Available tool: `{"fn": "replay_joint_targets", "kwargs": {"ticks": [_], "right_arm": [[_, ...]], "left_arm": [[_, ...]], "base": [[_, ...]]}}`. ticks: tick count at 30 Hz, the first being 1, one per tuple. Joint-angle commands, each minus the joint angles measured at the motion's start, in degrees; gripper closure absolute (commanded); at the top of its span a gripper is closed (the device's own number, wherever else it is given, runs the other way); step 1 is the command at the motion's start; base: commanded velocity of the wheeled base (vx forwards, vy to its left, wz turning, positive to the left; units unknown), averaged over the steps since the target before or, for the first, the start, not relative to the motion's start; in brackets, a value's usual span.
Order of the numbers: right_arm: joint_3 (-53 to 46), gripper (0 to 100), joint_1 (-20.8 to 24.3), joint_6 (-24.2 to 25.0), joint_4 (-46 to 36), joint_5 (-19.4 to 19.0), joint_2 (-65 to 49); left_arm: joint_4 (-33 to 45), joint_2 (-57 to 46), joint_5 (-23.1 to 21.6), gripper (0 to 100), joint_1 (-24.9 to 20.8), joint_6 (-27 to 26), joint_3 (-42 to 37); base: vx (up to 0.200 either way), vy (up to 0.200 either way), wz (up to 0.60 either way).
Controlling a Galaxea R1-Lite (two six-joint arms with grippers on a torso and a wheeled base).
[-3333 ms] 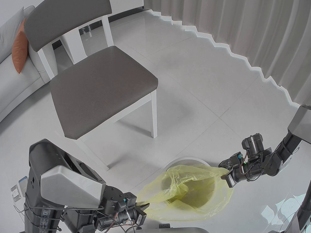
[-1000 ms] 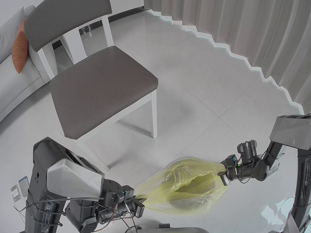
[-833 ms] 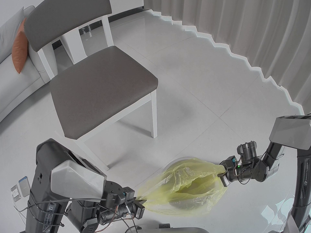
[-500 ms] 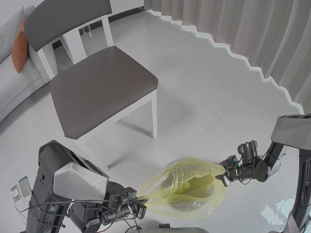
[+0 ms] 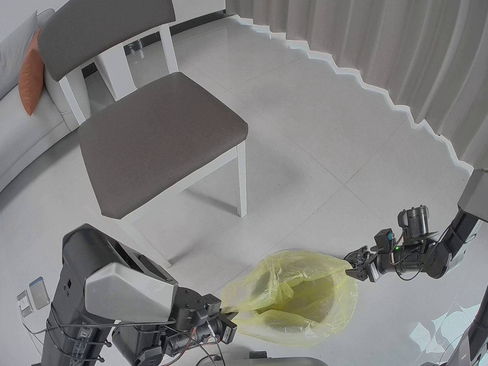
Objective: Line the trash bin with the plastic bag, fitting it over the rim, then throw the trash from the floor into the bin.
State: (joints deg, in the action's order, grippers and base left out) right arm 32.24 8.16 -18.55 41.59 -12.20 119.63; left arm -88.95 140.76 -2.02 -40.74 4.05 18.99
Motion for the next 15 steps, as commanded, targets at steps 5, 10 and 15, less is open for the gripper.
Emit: {"fn": "replay_joint_targets", "kwargs": {"ticks": [5,10,15], "right_arm": [[-0.6,0,0.11,-0.08,-1.6,-0.28,-7.21],[-0.16,0,0.28,-0.08,-1.78,-0.28,-7.92],[-0.43,0,2.57,-0.17,-1.69,-0.37,-7.48]], "left_arm": [[-1.05,-1.72,0.71,100,0.22,0.26,3.77],[-1.05,-0.84,0.62,0,1.1,0.17,4.12],[-1.05,0.12,0.79,0,1.81,0.08,3.51]], "base": [[0.0,0.0,0.0],[0.0,0.0,0.0],[0.0,0.0,0.0]]}}
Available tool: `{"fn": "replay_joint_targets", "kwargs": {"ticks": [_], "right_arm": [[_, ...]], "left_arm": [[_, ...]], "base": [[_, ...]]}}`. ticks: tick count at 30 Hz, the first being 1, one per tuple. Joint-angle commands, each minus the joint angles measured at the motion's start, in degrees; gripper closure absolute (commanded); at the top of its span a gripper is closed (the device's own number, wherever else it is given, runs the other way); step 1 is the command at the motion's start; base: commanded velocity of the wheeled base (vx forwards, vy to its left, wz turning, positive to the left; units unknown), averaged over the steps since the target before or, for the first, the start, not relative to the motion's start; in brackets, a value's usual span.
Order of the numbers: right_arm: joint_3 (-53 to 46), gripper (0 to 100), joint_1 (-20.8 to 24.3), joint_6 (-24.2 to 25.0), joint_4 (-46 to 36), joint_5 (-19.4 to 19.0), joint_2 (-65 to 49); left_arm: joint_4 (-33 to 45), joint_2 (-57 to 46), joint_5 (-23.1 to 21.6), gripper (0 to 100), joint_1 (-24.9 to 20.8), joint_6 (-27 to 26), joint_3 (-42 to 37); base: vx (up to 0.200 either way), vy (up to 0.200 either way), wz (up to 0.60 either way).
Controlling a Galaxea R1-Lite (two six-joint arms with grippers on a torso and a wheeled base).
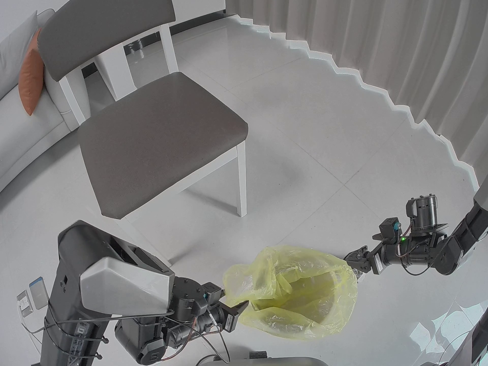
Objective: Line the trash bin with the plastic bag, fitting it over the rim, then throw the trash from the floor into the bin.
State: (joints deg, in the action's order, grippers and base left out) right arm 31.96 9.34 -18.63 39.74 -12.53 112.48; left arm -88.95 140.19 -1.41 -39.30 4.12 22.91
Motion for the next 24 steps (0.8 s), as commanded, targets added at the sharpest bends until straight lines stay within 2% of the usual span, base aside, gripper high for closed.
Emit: {"fn": "replay_joint_targets", "kwargs": {"ticks": [1,11,17,24], "right_arm": [[-0.06,0,1.65,-0.09,0.16,-0.12,-0.33],[1.7,0,7.01,-1.24,0.34,-1.18,1.51],[2.84,0,7.98,-8.44,0.86,-1.27,5.73],[3.98,0,8.68,-12.57,3.24,-1.44,8.19]], "left_arm": [[-1.05,0.87,0.18,0,0.37,0.01,-0.49],[-1.05,-3.08,0.54,0,2.65,0.1,-7.44],[-1.05,-7.74,0.01,0,2.04,0.1,-9.37],[-1.05,-9.76,-0.78,0,2.04,-0.52,-9.63]], "base": [[0.0,0.0,0.0],[0.0,0.0,0.0],[0.0,0.0,0.0],[0.0,0.0,0.0]]}}
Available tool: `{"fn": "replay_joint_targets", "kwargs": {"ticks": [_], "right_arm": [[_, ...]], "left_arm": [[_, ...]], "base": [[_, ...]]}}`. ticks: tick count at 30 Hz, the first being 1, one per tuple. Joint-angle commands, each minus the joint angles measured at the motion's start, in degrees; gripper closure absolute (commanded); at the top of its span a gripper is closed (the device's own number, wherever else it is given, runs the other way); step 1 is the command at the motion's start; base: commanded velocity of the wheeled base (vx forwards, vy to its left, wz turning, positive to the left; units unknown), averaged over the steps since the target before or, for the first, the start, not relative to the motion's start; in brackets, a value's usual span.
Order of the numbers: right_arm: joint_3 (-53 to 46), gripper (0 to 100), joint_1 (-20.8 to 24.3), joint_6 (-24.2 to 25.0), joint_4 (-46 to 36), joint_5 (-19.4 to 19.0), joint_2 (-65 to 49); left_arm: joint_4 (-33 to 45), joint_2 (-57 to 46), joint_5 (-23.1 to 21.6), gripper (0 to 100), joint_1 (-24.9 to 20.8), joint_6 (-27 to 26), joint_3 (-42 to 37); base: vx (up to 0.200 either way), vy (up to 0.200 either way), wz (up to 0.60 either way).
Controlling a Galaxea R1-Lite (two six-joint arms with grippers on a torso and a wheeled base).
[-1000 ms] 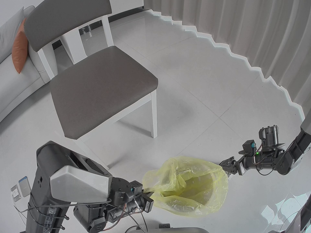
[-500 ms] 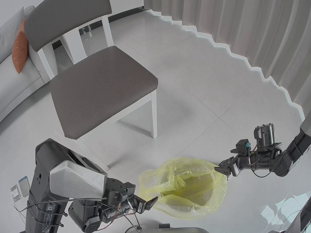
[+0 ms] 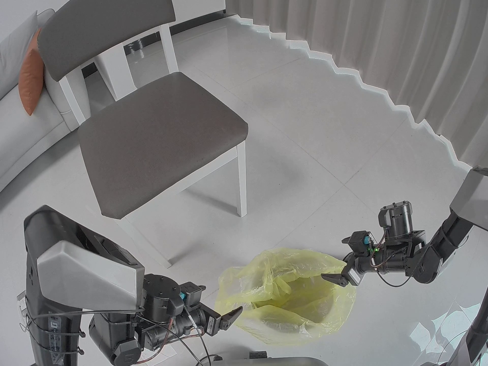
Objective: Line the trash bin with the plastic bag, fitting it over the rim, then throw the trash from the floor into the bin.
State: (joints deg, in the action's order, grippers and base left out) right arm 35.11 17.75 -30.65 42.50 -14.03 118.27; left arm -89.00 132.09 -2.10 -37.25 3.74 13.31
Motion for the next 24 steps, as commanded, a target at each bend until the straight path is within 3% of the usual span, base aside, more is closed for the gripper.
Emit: {"fn": "replay_joint_targets", "kwargs": {"ticks": [1,12,13,24], "right_arm": [[0.93,0,0.36,-0.73,0.57,-0.03,2.58],[5.5,0,1.23,-0.29,0.31,0.06,6.36],[5.67,100,1.23,-0.29,0.31,0.06,6.53],[9.01,100,1.15,-0.03,0.13,-0.03,7.32]], "left_arm": [[-1.0,-1.66,-0.1,0,-0.01,-0.14,-0.04],[-1.0,-2.71,-0.01,0,0.08,-0.14,-0.3],[-1.0,-2.8,-0.01,0,0.16,-0.14,-0.3],[-1.0,-3.76,-0.01,0,0.6,0.3,-0.22]], "base": [[0.0,0.0,0.0],[0.0,0.0,0.0],[0.0,0.0,0.0],[0.0,0.0,0.0]]}}
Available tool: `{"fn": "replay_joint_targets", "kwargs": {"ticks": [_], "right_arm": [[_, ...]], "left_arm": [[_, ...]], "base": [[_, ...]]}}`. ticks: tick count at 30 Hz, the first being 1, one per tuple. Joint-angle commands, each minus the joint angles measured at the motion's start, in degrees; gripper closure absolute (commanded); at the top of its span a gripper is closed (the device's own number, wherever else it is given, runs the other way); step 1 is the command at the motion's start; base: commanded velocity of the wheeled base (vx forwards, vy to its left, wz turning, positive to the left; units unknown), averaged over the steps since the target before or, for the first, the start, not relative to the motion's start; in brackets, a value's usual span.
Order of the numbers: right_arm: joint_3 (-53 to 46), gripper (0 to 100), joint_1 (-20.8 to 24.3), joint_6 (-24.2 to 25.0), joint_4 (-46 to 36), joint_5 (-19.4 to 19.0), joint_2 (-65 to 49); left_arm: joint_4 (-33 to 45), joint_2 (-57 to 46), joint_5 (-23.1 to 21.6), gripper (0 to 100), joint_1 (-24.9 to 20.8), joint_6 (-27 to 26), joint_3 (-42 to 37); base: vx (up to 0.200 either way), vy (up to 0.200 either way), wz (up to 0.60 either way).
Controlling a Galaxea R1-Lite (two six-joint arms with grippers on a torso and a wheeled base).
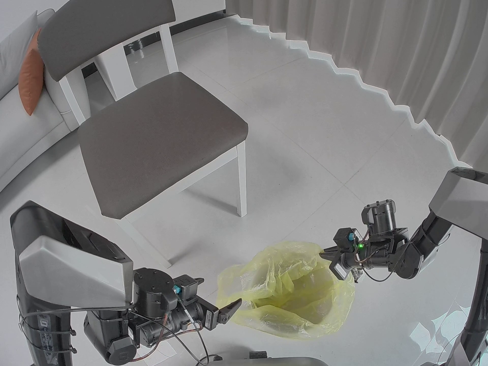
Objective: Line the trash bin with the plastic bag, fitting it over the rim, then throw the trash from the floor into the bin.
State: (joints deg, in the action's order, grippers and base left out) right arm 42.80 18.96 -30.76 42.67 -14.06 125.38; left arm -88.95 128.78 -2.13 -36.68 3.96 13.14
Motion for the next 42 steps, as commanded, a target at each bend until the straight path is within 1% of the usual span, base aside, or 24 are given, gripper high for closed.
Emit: {"fn": "replay_joint_targets", "kwargs": {"ticks": [1,13,25,29,37,42], "right_arm": [[1.85,100,-0.06,0.26,-0.13,-0.09,0.13],[7.82,100,-0.59,0.52,-1.62,-0.09,0.65],[9.41,100,-0.5,0.52,-1.01,-0.09,0.13],[9.67,100,-1.03,0.52,-1.01,-0.09,1.97],[13.19,100,-1.38,0.61,-1.09,-0.09,8.74],[12.83,100,-1.47,0.61,-1.27,-0.09,9.97]], "left_arm": [[-1.05,-0.46,0.02,0,0.03,0.17,-0.05],[-1.05,-0.37,0.11,0,-0.32,0.17,-0.05],[-1.05,-0.29,0.29,0,-0.5,0.26,-0.4],[-1.05,-0.2,0.29,0,-0.58,0.26,-0.57],[-1.05,-0.11,0.38,0,-0.58,0.34,-0.66],[-1.05,-0.02,0.29,0,-0.58,0.78,-0.57]], "base": [[0.0,0.0,0.0],[0.0,0.0,0.0],[0.0,0.0,0.0],[0.0,0.0,0.0],[0.0,0.0,0.0],[0.0,0.0,0.0]]}}
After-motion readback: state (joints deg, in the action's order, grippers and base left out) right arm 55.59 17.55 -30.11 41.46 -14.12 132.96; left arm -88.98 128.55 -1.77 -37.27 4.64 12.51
